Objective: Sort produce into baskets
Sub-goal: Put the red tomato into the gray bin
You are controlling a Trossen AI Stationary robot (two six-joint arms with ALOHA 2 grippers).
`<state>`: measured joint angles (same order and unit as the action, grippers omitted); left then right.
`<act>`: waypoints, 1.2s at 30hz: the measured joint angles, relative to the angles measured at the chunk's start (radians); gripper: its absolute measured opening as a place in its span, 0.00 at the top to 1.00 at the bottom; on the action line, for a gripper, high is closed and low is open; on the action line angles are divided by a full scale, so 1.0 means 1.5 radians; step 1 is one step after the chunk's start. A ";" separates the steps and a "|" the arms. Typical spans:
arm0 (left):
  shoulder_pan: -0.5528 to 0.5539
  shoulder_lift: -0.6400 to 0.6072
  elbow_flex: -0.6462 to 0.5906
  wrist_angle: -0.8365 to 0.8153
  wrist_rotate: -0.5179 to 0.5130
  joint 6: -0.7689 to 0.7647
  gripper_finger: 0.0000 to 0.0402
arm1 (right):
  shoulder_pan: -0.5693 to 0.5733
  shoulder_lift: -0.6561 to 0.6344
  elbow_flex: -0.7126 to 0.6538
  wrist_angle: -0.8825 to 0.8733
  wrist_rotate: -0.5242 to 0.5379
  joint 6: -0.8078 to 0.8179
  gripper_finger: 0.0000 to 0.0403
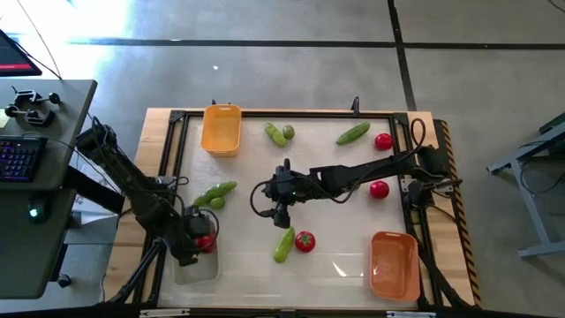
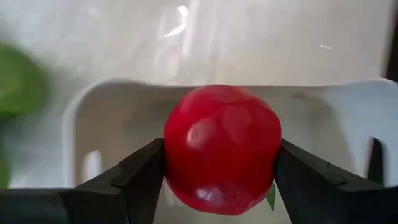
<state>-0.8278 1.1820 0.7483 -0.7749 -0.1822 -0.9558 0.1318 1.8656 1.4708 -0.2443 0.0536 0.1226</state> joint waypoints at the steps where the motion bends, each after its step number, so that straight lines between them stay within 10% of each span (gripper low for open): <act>1: -0.001 0.000 0.000 0.008 0.001 0.013 0.38 | 0.000 0.000 0.000 0.000 0.000 0.000 0.20; 36: -0.095 0.072 0.000 0.094 0.196 0.162 0.38 | 0.000 0.000 0.000 -0.004 0.000 0.000 0.20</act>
<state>-0.9700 1.2903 0.7486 -0.6338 0.1116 -0.7121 0.1318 1.8660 1.4708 -0.2510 0.0532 0.1226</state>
